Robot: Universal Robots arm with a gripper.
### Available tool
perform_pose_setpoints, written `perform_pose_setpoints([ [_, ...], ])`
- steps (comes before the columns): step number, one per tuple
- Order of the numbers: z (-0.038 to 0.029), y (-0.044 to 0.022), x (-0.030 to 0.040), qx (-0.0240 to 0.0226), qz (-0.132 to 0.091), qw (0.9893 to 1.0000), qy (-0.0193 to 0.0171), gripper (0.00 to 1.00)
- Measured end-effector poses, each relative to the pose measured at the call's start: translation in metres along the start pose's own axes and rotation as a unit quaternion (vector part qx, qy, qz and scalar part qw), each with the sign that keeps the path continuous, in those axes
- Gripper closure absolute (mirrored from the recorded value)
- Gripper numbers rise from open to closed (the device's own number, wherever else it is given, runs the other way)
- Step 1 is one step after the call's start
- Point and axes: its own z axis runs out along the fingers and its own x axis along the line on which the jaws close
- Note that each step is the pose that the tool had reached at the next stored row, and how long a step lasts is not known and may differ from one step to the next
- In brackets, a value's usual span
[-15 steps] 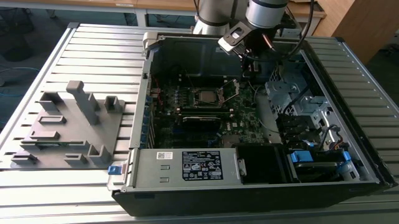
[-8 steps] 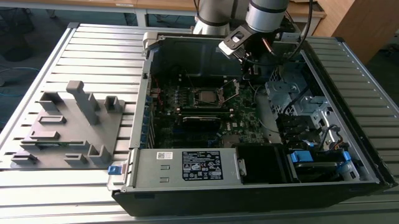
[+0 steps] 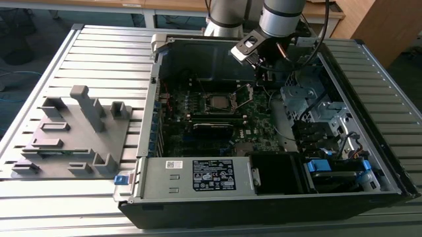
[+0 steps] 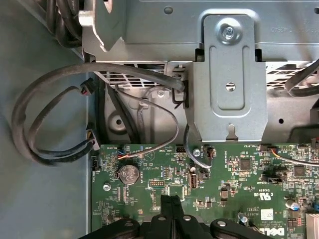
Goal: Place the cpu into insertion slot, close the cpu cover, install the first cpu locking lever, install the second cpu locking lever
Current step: 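Close the cpu cover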
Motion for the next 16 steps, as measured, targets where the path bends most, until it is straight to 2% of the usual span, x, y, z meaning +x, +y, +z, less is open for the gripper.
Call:
perform_pose_setpoints([
  [9,0.0006,-0.0019,-0.0009,-0.0001,0.000,1.0000,0.0001,0.90],
  [16,0.0008,-0.0116,-0.0023,-0.0005,0.000,1.0000,0.0001,0.90],
])
